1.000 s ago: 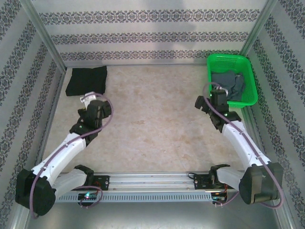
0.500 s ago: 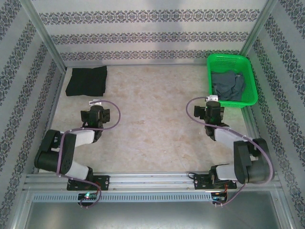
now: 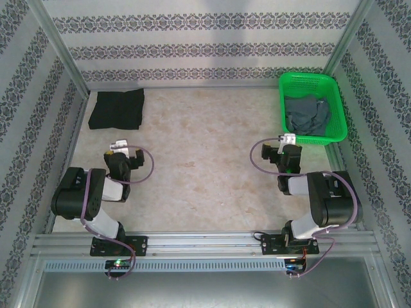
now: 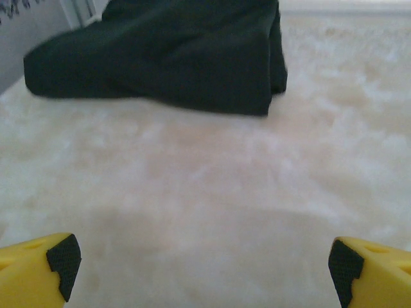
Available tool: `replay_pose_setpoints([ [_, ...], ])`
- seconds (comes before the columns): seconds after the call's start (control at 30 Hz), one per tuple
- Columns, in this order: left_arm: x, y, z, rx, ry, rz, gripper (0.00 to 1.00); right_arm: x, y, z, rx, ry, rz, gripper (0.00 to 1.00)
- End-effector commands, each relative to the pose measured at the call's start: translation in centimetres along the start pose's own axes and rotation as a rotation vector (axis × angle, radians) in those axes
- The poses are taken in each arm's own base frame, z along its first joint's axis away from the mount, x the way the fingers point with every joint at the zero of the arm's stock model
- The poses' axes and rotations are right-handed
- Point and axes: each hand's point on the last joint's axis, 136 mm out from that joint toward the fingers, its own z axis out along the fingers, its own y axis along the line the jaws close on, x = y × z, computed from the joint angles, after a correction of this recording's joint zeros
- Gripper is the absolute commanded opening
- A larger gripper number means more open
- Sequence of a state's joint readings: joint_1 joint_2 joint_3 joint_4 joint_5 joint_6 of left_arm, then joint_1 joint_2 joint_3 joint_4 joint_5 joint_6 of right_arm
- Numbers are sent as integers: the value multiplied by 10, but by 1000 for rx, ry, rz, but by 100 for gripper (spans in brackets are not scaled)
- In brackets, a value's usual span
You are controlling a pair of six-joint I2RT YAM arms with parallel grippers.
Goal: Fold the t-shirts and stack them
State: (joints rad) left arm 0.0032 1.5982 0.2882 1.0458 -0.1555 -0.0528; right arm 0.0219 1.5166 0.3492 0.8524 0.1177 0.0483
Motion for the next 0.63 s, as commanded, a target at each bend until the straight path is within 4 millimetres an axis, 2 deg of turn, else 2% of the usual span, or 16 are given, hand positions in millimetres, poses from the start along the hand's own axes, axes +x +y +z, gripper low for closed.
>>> replay_pose_setpoints([
  [0.0, -22, -3, 3, 26, -66, -28, 100, -28, 5, 2, -18, -88, 2, 98],
  [0.33, -23, 2, -7, 11, -111, -49, 100, -29, 9, 1, -31, -92, -12, 98],
  [0.4, -23, 2, -7, 11, -113, -49, 100, -28, 17, 1, -70, -86, -33, 98],
  [0.6, -23, 1, -3, 12, -92, -43, 100, -28, 16, 1, -84, -84, -23, 98],
])
